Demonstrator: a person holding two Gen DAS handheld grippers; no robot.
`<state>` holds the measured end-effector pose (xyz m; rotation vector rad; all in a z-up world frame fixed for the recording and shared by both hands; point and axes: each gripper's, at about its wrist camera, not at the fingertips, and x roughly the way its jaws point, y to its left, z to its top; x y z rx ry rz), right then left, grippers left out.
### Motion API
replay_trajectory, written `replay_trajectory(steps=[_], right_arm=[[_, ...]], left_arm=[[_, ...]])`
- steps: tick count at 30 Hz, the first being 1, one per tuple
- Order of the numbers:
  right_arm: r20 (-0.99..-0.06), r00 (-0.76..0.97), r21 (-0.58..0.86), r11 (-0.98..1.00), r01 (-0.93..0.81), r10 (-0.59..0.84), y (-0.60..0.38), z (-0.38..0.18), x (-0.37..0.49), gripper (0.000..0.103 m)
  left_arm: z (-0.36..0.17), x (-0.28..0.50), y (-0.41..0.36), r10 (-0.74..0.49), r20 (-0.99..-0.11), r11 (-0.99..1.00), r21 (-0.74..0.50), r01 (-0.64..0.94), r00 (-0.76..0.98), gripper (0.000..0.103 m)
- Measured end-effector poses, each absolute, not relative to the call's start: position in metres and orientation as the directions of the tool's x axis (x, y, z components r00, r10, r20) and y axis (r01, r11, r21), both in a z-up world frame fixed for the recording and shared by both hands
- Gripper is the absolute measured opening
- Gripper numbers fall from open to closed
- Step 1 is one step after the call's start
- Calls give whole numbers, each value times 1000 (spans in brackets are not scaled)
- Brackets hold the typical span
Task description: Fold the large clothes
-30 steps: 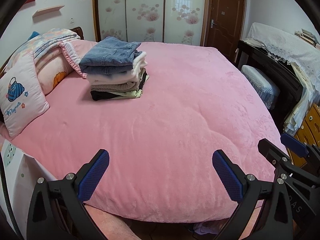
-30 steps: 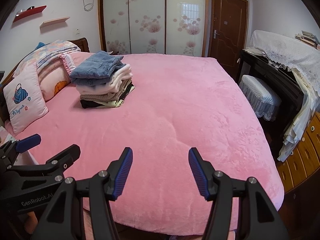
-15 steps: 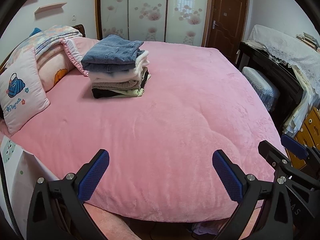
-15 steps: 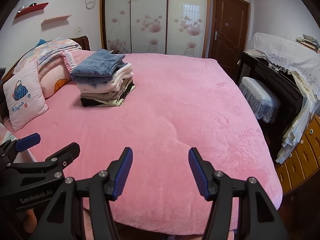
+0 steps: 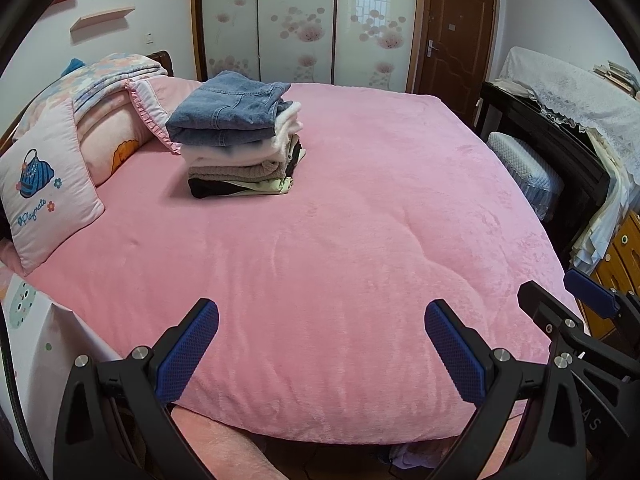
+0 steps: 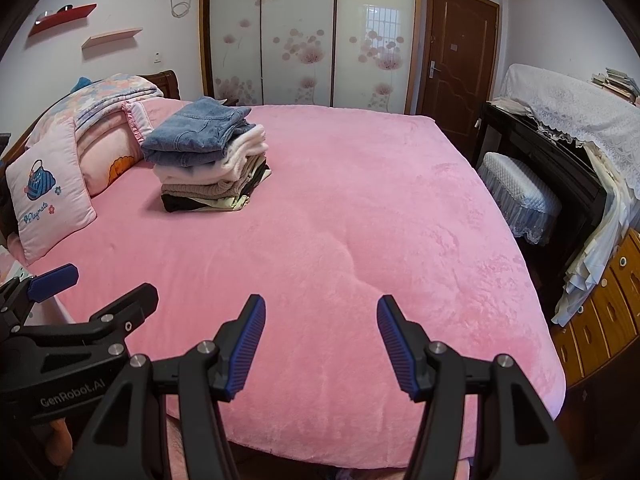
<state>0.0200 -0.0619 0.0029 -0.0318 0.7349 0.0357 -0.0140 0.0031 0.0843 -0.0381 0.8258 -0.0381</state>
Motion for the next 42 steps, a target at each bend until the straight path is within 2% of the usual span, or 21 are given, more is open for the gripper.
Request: replay_trajectory(steps=[42], right_arm=[[-688, 725, -22, 998, -55, 24, -67, -10, 16, 59]], left_arm=[[73, -8, 4, -37, -764, 999, -42, 7, 644, 102]])
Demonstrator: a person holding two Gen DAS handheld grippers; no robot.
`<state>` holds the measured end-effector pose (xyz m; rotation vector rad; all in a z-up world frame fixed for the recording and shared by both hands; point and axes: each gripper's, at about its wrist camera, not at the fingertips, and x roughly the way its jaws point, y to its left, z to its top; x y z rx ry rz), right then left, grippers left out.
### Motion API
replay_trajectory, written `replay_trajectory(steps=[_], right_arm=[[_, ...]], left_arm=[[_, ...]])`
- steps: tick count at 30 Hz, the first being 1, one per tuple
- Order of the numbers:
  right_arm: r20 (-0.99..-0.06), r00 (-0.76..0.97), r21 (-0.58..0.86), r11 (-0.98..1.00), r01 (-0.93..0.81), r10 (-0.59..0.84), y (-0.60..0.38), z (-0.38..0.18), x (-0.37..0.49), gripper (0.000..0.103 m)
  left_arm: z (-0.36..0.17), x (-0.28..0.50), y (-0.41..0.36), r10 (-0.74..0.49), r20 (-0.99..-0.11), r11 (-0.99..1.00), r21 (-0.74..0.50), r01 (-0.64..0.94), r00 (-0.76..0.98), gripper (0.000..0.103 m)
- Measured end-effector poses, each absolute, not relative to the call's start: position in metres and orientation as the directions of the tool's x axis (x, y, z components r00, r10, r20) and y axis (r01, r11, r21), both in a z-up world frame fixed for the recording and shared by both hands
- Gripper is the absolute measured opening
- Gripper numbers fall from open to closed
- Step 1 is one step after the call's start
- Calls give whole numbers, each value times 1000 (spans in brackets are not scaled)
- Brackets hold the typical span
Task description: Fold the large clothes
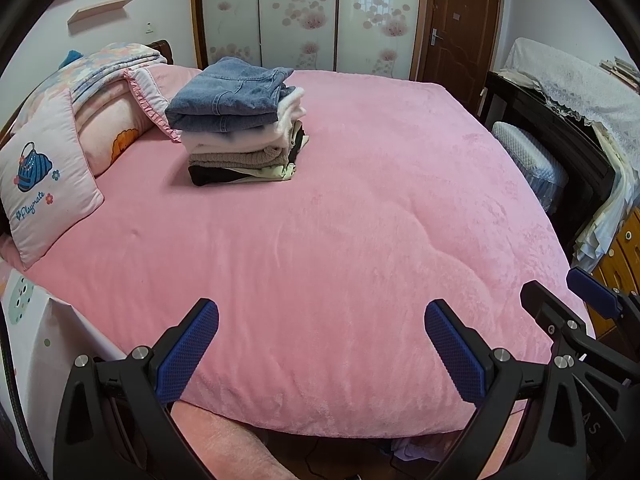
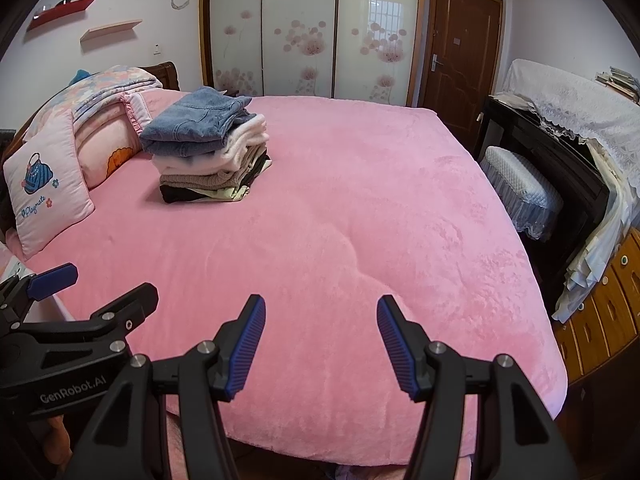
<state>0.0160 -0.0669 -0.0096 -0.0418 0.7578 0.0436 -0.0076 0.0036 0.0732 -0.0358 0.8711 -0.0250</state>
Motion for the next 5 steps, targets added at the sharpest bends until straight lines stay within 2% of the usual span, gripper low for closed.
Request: replay_trajectory(steps=[5], right_arm=[[-690, 724, -23, 998, -54, 23, -71, -12, 15, 59]], left_arm=[[72, -8, 2, -37, -767, 999, -38, 12, 641, 102]])
